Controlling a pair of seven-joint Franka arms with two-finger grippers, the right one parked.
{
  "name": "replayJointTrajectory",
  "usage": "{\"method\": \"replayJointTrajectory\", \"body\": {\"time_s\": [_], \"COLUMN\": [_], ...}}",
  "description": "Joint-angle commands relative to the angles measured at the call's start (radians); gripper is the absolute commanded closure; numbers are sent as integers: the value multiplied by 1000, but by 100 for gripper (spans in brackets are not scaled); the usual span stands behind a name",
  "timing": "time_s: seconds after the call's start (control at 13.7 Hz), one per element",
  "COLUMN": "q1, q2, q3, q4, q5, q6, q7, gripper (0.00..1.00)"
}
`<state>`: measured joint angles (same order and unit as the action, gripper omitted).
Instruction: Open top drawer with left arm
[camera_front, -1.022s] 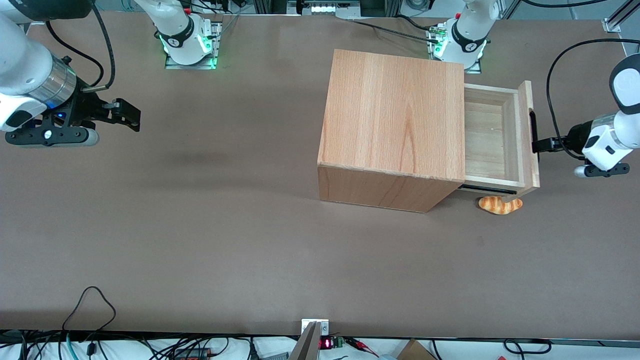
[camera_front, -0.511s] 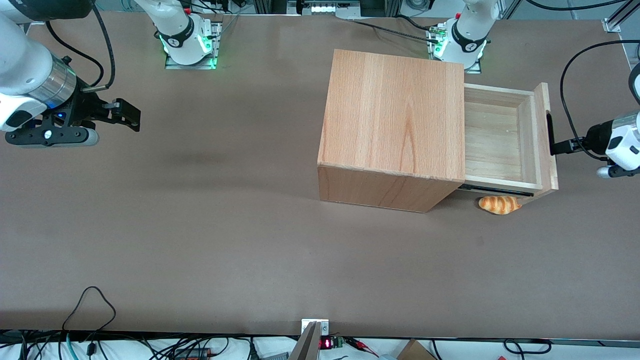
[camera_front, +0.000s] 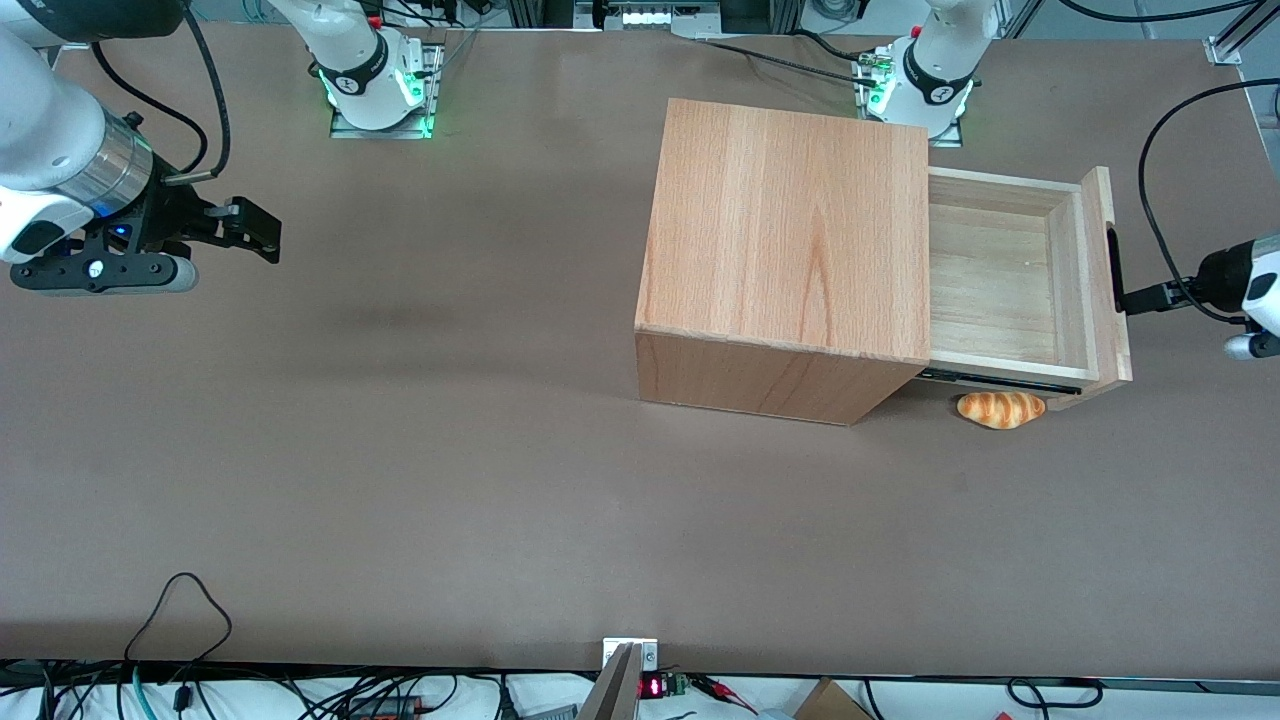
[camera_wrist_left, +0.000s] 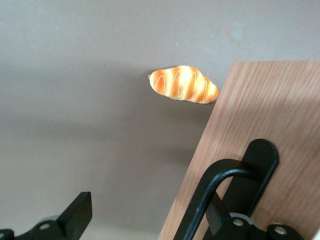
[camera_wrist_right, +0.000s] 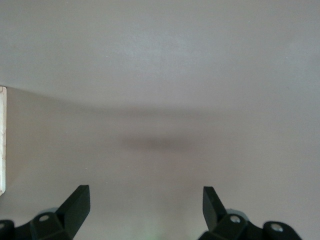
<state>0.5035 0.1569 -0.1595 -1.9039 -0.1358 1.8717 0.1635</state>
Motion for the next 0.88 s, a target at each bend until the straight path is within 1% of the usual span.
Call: {"method": "replayJointTrajectory", "body": {"time_s": [0.0, 0.44, 0.8], "q1": [15, -5, -65], "q2": [18, 18, 12], "q3": [-8, -22, -26], "q4": [86, 299, 394], "q5": [16, 21, 22], "q6": [-67, -189, -223], "q7": [37, 27, 24], "gripper": [0, 0, 0]}}
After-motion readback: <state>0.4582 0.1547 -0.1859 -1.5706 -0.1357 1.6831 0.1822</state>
